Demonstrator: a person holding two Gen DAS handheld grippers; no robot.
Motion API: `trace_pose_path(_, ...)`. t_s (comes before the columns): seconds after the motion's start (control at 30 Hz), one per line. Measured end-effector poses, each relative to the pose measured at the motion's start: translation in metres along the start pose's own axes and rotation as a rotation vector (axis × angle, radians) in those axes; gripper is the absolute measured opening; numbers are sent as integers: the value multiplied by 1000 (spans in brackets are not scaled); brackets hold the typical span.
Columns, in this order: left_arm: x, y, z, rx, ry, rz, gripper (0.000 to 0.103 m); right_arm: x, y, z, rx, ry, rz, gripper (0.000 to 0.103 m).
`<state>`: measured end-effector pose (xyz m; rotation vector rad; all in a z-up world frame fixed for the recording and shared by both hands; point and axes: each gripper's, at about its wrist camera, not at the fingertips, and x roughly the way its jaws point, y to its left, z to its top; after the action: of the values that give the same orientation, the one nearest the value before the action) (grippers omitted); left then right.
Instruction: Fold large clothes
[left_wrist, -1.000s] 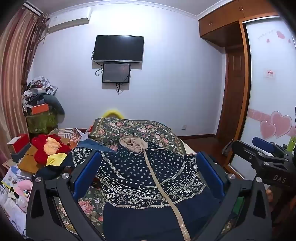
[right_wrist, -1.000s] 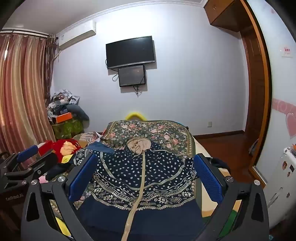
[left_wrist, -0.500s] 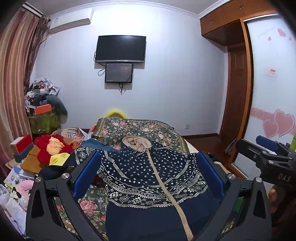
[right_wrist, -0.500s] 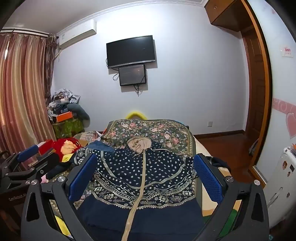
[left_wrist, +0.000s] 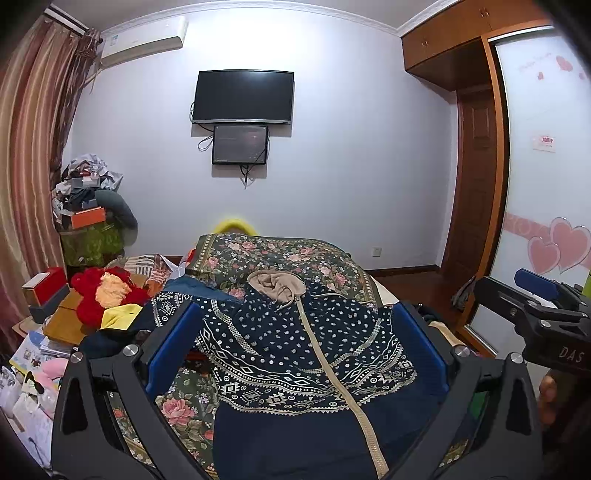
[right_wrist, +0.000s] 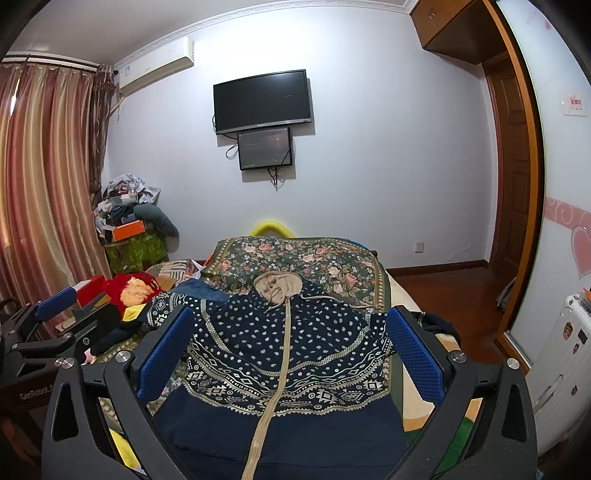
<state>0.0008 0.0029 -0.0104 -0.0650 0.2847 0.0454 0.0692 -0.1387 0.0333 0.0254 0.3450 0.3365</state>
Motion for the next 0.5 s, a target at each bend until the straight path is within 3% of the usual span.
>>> trace_pose_path(0.5,1,3,1,-6,10,1,103,4,0,-5,-1,3,0,103)
